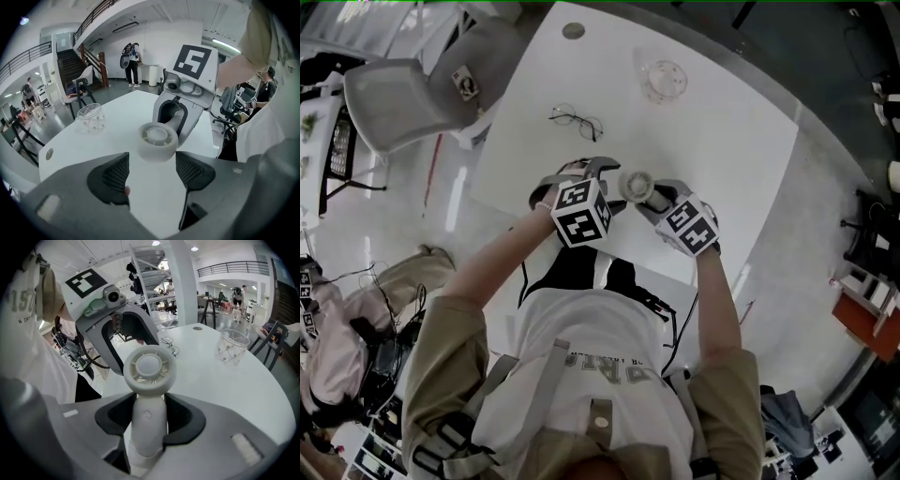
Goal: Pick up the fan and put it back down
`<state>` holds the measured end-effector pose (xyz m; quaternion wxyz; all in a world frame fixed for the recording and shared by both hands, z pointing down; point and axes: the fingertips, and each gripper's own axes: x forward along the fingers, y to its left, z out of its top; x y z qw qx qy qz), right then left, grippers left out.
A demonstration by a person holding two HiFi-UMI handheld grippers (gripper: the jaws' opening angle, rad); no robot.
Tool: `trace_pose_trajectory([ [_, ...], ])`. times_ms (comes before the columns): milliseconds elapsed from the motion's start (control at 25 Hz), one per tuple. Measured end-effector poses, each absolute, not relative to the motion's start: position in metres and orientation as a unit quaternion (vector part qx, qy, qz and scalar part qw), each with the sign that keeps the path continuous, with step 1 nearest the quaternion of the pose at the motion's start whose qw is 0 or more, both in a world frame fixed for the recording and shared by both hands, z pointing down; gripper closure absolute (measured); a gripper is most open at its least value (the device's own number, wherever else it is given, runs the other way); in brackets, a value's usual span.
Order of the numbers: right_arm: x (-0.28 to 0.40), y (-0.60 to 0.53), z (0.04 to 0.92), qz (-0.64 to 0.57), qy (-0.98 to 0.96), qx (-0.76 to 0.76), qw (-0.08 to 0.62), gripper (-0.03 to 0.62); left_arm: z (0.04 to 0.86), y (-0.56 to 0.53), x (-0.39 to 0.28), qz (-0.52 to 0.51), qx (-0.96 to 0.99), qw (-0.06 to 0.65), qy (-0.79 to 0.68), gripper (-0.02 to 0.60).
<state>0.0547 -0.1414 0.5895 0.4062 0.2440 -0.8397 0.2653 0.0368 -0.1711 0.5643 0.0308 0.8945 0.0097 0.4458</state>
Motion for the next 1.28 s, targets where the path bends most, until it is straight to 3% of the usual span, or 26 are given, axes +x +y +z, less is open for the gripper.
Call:
trace_pose_trajectory([
  [560,0.053,-0.146,0.612,0.218,-0.832,0.196,0.471,0.410,0.591,-0.170,0.039,0.462,0.885,0.002,0.049,0.278],
  [1280,0.056,-0.158,0.642,0.206,-0.813,0.187,0.511,0.408,0.624,-0.182,0.038,0.486,0.871,0.034,0.059,0.287],
])
